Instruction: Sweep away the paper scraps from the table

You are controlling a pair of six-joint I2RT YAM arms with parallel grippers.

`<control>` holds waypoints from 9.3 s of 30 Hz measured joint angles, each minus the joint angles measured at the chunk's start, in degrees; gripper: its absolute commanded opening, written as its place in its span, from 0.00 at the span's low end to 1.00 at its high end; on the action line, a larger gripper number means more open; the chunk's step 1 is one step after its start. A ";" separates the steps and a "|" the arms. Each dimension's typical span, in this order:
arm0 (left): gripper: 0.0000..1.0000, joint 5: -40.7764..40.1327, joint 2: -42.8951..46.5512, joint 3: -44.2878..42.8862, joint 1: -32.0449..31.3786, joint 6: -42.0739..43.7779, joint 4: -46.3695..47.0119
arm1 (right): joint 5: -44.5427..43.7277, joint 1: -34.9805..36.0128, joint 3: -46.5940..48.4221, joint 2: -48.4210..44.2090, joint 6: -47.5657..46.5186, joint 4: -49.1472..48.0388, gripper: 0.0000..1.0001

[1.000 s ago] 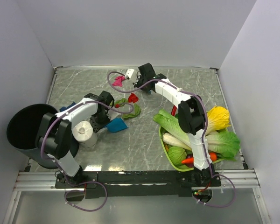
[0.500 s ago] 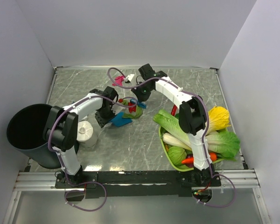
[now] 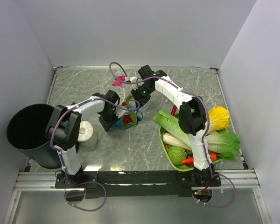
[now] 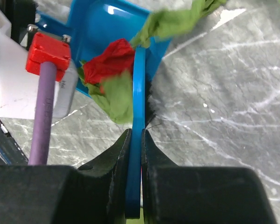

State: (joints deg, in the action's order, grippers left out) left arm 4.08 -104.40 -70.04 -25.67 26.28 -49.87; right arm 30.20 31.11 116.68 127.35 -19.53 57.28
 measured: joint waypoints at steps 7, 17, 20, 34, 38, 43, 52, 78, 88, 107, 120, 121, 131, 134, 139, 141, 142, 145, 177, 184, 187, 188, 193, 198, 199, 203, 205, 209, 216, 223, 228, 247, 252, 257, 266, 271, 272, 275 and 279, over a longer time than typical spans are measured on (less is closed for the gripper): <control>0.28 1.99 0.85 1.84 0.00 -0.07 1.86 | -4.57 -1.60 -0.37 -1.86 1.09 0.00 0.00; 0.45 2.82 3.69 5.33 -0.02 0.35 2.71 | -14.19 -4.98 -4.48 -7.26 4.57 -0.72 0.00; 0.47 2.82 4.28 6.86 -0.02 0.76 3.89 | -16.52 -4.37 -6.86 -9.81 5.92 -0.63 0.00; 0.17 2.38 6.34 10.23 -0.04 1.40 7.15 | -14.19 0.85 -15.06 -13.33 7.54 0.81 0.00; 0.06 2.36 6.34 10.05 -0.02 1.33 6.75 | -13.40 2.19 -14.69 -13.25 7.52 1.49 0.00; 0.01 2.38 6.32 8.35 -0.02 1.27 4.72 | -12.35 3.17 -11.80 -12.24 7.50 1.55 0.00; 0.01 2.32 6.34 7.19 -0.02 1.03 4.48 | -12.07 4.48 -9.97 -11.98 7.02 1.51 0.00; 0.01 7.37 15.08 3.63 2.71 1.51 4.09 | -17.11 -10.25 -0.07 -12.11 5.44 -1.11 0.00; 0.01 11.50 27.06 -1.40 9.38 1.51 -1.22 | -20.26 -10.75 1.51 -10.08 5.77 -1.11 0.00; 0.01 0.11 49.00 -13.99 22.21 -2.78 -17.35 | -16.02 -10.75 1.44 -9.60 7.65 0.07 0.00; 0.01 -15.45 61.64 -14.32 30.18 -7.65 -27.17 | -10.54 -7.98 -0.11 -10.21 9.70 0.66 0.00; 0.01 -16.48 61.92 -13.79 30.97 -7.80 -27.36 | -10.54 -7.45 -0.11 -10.21 9.66 0.70 0.00; 0.01 -26.69 65.70 -6.88 36.02 -8.02 -28.85 | -10.58 -4.07 -0.09 -10.21 9.40 1.77 0.00; 0.01 -29.86 65.61 -6.80 37.55 -7.98 -28.83 | -10.58 -3.93 -0.09 -10.21 9.20 2.21 0.00; 0.01 -33.90 65.61 -6.86 39.06 -7.65 -28.83 | -10.56 -3.93 -0.09 -10.19 9.03 2.47 0.00; 0.01 -35.87 65.66 -6.86 39.28 -6.64 -28.83 | -10.45 -3.93 -0.09 -10.16 8.96 2.62 0.00; 0.01 -36.83 65.68 -6.86 39.34 -5.84 -28.83 | -10.34 -3.93 -0.07 -10.14 8.96 2.67 0.00; 0.01 -39.54 65.99 -6.86 39.54 -2.86 -28.83 | -9.94 -3.93 0.37 -9.77 8.92 3.23 0.00; 0.01 -53.48 62.16 -12.52 43.91 44.41 -28.63 | -3.17 -3.08 8.00 -9.25 11.04 2.01 0.00; 0.01 -54.90 60.41 -17.86 43.98 44.57 -28.92 | 2.91 0.13 8.44 -8.74 21.22 -8.13 0.00; 0.01 -55.60 57.33 -23.19 43.98 42.12 -28.87 | 5.90 2.62 11.17 -5.84 28.09 -15.69 0.00; 0.01 -55.95 56.06 -25.18 43.98 41.27 -28.74 | 6.64 3.56 12.02 -4.37 30.82 -18.84 0.00; 0.01 -56.46 51.76 -31.87 44.02 38.01 -23.87 | 9.11 7.67 17.09 6.08 43.50 -32.61 0.00; 0.01 -55.78 52.30 -32.26 44.02 35.41 -20.87 | 9.94 10.34 17.51 14.80 54.51 -41.86 0.00; 0.01 -55.56 52.59 -32.04 44.02 34.86 -20.96 | 9.86 10.67 17.57 16.00 56.13 -43.01 0.00; 0.01 -54.77 52.63 -31.43 44.02 32.15 -22.69 | 7.89 12.11 19.28 21.20 62.25 -47.76 0.00; 0.01 -54.49 52.06 -31.43 44.02 30.69 -24.13 | 6.45 12.63 19.52 22.36 64.13 -49.46 0.00; 0.01 -54.34 50.66 -30.60 44.02 27.85 -26.67 | 2.56 13.73 22.88 25.03 66.88 -53.24 0.00; 0.01 -54.84 46.99 -30.71 44.02 25.35 -28.24 | -4.33 16.00 24.30 25.51 68.63 -54.16 0.00; 0.01 -55.84 43.87 -32.17 44.02 25.07 -28.61 | -4.92 17.07 24.30 25.59 68.98 -52.06 0.00; 0.01 -56.28 44.24 -32.09 44.02 27.04 -26.60 | -5.60 16.90 23.37 25.59 67.25 -49.75 0.00; 0.01 -53.40 46.95 -29.44 44.02 31.21 -15.43 | -13.07 4.39 0.52 8.37 52.98 -41.57 0.00; 0.01 -51.95 47.21 -29.18 44.02 29.55 -14.14 | -8.11 1.20 -4.04 -0.70 49.46 -42.40 0.00; 0.01 -51.39 47.34 -29.18 44.02 27.41 -14.67 | -0.15 3.26 -4.09 -1.03 50.84 -48.19 0.00; 0.01 -51.49 46.31 -29.31 44.02 25.99 -18.12 | 5.73 12.11 11.54 18.51 64.06 -56.35 0.00; 0.01 -52.19 44.92 -29.35 44.02 26.88 -18.95 | 1.33 16.17 18.60 25.88 70.14 -55.95 0.00; 0.01 -52.50 44.54 -29.35 44.02 27.02 -19.04 | 0.09 16.87 19.06 26.29 71.30 -55.49 0.00; 0.01 -53.55 43.54 -29.35 44.02 26.77 -19.91 | -3.02 18.51 21.46 26.97 74.20 -55.58 0.00; 0.01 -55.39 42.27 -29.42 44.02 24.94 -22.95 | -6.86 19.80 26.25 28.55 76.83 -56.26 0.00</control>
State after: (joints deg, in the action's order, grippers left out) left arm -51.31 -62.13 -99.46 18.35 51.22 -72.82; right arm 23.33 50.92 142.93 155.89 57.30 1.02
